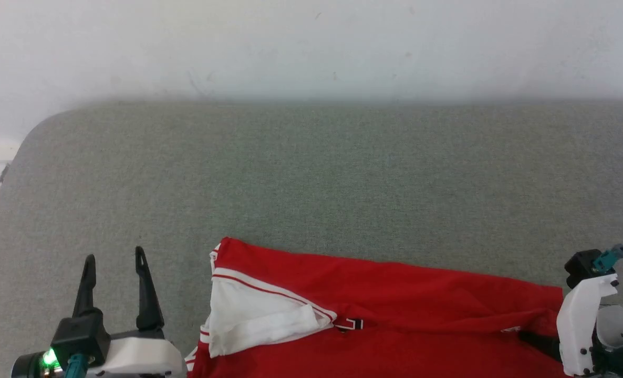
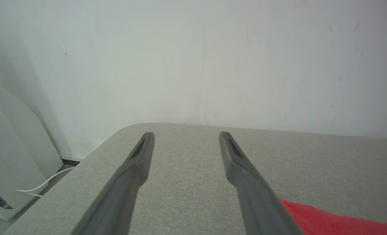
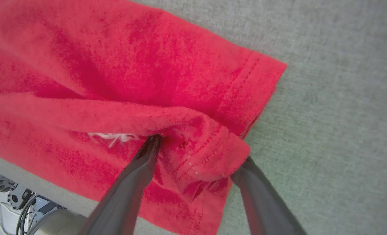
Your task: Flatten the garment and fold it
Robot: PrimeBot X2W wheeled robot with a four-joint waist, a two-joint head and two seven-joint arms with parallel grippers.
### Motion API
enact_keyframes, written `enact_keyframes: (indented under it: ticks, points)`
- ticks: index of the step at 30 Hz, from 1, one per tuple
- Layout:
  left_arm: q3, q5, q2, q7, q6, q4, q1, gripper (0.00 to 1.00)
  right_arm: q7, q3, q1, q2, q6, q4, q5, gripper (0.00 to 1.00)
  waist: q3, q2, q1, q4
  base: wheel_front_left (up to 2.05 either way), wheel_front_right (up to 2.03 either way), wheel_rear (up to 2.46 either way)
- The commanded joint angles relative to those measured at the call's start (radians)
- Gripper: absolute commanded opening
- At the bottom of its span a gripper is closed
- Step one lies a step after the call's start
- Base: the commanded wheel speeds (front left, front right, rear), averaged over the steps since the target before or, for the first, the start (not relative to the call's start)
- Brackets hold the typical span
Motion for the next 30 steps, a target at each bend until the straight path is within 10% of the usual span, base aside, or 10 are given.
enact_keyframes:
  ticks: [1,2,3,30]
  points:
    - [0.016,0.023,-0.014,-0.005,-0.019,0.006,0.016,1.0,0.01,0.045,0.039,0.041,0.001,0.021,0.002,1.0,-0.006,-0.0001,0.0001,-0.007,0.0,0.0,0.0]
    - [0.026,0.034,-0.024,-0.005,-0.031,0.008,0.022,1.0,0.008,0.051,0.038,0.04,0.001,0.023,0.003,0.38,-0.009,-0.0001,0.0001,-0.009,0.0,0.0,0.0]
    - [0.034,0.047,-0.033,-0.005,-0.043,0.009,0.027,1.0,0.001,0.055,0.036,0.039,0.001,0.023,0.005,0.0,-0.012,-0.0001,0.0001,-0.012,0.0,0.0,0.0]
    - [0.132,0.196,-0.117,-0.005,-0.109,-0.025,0.084,1.0,-0.061,-0.069,0.013,-0.271,0.001,-0.007,0.012,0.0,-0.054,-0.0001,0.0001,-0.047,0.0,0.0,0.0]
